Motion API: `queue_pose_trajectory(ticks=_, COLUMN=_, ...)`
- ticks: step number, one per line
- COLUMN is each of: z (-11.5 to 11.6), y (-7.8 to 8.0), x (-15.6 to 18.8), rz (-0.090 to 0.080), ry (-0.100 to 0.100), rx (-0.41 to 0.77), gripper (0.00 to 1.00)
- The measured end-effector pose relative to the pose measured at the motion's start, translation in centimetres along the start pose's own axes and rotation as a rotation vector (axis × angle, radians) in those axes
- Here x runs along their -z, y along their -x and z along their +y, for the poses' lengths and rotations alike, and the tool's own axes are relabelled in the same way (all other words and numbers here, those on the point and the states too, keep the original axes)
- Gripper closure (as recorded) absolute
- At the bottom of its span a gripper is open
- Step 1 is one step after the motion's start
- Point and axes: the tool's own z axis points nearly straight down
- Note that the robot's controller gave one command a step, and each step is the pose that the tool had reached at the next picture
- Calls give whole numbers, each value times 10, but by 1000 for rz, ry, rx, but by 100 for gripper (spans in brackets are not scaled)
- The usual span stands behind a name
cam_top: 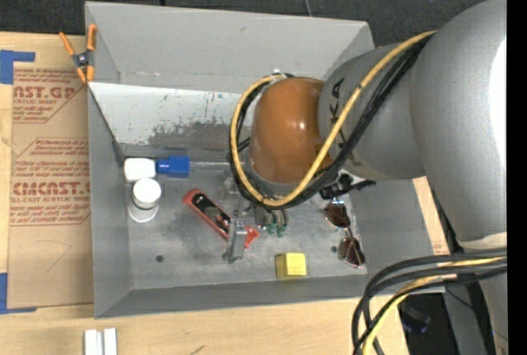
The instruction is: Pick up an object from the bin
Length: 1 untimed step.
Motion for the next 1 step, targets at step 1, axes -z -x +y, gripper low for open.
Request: queue_pose_trajectory(ticks=1, z=-12, y=13, x=-22, rz=6, ry=-3, rx=2, gripper=0)
